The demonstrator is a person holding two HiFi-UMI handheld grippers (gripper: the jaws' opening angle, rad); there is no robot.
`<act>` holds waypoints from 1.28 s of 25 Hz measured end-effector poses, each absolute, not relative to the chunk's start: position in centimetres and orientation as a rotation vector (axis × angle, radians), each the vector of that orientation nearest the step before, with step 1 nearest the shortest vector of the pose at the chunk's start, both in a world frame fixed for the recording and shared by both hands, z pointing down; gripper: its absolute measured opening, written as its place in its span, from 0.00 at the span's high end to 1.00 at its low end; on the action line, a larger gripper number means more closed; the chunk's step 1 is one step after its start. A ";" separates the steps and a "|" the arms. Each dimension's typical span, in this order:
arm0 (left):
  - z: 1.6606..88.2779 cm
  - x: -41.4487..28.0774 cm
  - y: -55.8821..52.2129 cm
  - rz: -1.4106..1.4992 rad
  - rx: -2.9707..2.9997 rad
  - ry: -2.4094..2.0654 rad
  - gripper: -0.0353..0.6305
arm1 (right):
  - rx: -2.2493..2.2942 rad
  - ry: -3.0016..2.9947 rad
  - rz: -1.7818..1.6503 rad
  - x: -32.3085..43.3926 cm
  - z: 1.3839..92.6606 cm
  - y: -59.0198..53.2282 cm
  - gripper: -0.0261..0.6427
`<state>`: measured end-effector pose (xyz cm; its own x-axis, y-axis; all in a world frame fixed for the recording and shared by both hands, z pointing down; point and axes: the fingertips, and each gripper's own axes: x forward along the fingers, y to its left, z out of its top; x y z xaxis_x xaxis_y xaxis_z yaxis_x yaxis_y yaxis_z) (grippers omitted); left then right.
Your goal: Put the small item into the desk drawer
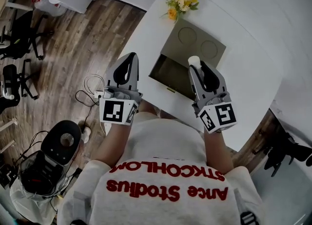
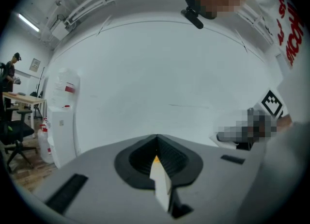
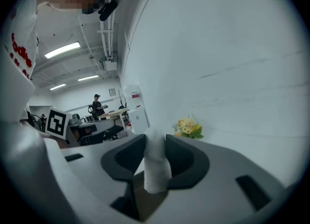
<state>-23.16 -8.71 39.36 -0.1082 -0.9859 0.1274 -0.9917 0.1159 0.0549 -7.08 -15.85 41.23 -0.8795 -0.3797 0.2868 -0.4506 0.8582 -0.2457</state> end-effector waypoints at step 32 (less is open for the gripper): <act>43.0 -23.4 -7.4 0.114 1.960 -2.216 0.94 | 0.585 -2.567 0.353 -7.8 52.2 -13.2 0.83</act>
<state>-23.40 -7.42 43.03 -0.1140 -0.9760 0.1854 -0.9899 0.1273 0.0619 -7.79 -13.19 52.21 -0.7934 -0.3388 0.5057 -0.4628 0.8754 -0.1396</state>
